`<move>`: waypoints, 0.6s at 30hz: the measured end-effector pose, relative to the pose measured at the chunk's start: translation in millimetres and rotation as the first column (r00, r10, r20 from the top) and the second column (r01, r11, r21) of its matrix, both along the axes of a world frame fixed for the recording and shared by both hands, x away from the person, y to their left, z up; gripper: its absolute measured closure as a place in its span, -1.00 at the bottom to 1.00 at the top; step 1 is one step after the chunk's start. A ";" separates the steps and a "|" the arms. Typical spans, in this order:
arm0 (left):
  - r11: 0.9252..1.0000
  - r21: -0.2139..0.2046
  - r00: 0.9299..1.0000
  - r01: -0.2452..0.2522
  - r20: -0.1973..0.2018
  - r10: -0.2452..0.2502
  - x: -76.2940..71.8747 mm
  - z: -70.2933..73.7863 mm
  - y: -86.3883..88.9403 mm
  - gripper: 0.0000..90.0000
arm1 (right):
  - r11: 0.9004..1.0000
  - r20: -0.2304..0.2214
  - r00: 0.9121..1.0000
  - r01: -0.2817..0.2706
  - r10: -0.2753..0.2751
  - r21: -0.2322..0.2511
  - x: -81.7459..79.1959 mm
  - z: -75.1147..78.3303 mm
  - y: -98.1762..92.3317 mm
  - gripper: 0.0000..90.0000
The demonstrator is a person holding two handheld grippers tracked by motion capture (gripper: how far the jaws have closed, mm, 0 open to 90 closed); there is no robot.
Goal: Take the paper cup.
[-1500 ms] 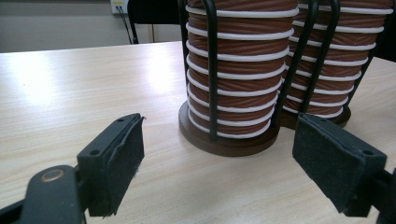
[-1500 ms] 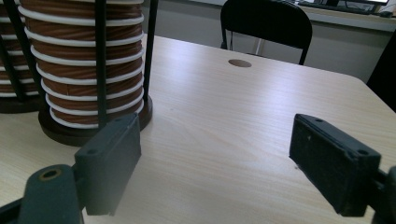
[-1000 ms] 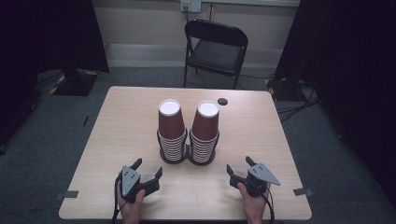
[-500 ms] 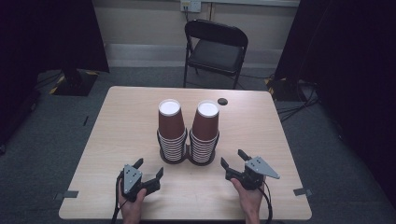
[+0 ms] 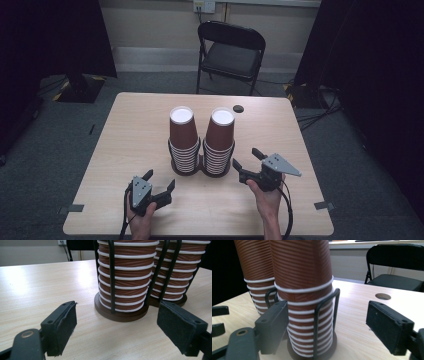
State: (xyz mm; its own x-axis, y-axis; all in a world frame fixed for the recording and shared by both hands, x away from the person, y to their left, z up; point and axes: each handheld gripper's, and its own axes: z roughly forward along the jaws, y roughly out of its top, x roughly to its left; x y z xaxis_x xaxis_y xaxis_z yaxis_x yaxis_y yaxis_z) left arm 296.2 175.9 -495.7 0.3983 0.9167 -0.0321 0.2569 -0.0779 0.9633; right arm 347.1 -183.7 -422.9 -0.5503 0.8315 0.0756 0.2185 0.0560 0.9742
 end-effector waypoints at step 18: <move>1.000 -0.002 1.000 0.014 -0.006 -0.014 0.9 0.0 -0.5 -0.64 | 0.996 0.042 0.995 -0.090 0.089 0.007 20.4 45.9 19.2 -0.70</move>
State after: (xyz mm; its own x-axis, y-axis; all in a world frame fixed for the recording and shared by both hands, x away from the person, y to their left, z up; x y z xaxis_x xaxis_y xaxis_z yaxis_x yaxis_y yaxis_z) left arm 297.1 175.4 -495.7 0.4109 0.9109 -0.0366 0.2617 -0.0794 0.9619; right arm 367.5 -164.5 -377.0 -0.6252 0.7783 0.0584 0.1720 0.0644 0.9830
